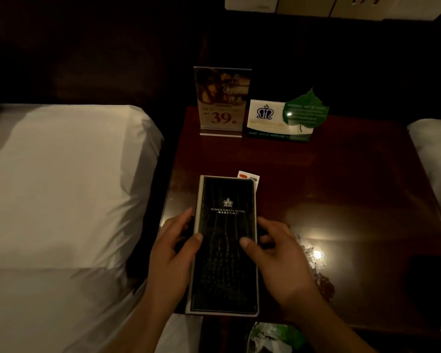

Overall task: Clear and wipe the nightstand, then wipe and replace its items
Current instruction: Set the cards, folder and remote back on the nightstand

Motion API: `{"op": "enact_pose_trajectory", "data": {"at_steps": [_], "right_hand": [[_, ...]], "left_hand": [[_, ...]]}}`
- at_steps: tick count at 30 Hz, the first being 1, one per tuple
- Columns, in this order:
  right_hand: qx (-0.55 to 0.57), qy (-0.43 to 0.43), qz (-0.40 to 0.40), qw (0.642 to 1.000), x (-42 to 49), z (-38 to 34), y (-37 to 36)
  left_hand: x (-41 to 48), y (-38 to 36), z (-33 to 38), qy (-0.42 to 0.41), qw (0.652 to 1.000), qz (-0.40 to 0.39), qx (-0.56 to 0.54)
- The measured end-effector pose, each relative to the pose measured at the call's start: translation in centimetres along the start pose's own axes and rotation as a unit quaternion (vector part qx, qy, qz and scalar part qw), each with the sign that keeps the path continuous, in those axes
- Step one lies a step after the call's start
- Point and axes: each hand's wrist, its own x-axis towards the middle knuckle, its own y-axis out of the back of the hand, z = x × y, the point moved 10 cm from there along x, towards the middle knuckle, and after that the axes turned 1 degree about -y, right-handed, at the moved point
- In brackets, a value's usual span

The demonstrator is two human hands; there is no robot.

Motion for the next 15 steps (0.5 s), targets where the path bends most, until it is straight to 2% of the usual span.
{"op": "enact_pose_trajectory", "data": {"at_steps": [4, 8, 15], "right_hand": [[0.044, -0.023, 0.059, 0.997, 3.2, -1.3, 2.0], [0.097, -0.020, -0.002, 0.995, 4.5, -2.6, -0.2], [0.175, -0.047, -0.022, 0.983, 5.0, -2.1, -0.3]], "left_hand": [[0.0, -0.3, -0.6, -0.012, 1.000, -0.028, 0.003], [-0.1, -1.0, -0.4, -0.033, 0.997, -0.058, 0.041], [-0.1, -1.0, 0.3, -0.069, 0.992, -0.064, 0.081]]}}
